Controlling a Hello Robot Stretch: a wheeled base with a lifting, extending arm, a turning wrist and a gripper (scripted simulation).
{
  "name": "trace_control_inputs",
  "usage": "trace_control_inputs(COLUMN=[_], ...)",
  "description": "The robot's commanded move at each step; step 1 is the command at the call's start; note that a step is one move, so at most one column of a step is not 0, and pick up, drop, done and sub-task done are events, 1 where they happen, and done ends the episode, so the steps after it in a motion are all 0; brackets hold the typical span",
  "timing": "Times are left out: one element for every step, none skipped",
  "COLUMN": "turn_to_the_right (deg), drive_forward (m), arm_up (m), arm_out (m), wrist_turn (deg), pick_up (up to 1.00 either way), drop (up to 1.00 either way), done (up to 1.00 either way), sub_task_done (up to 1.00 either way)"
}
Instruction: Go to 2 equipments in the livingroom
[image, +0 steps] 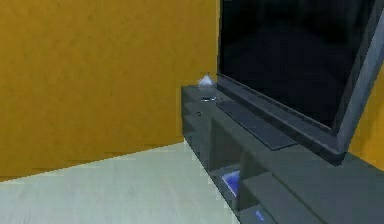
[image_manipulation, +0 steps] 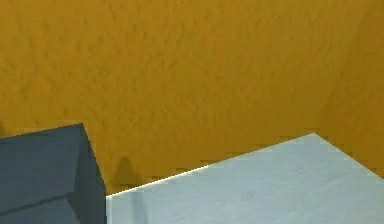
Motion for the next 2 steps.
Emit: trace_control_inputs(turn_to_the_right=[0.0,21.0], drive_forward=[0.25,0.0], arm_up=[0.0,0.0], arm_out=[0.0,0.0], wrist_turn=[0.0,0.0], pick_up=[0.0,0.0], drop=[0.0,0.0], done=[0.0,0.0], sub_task_done=[0.0,0.0])
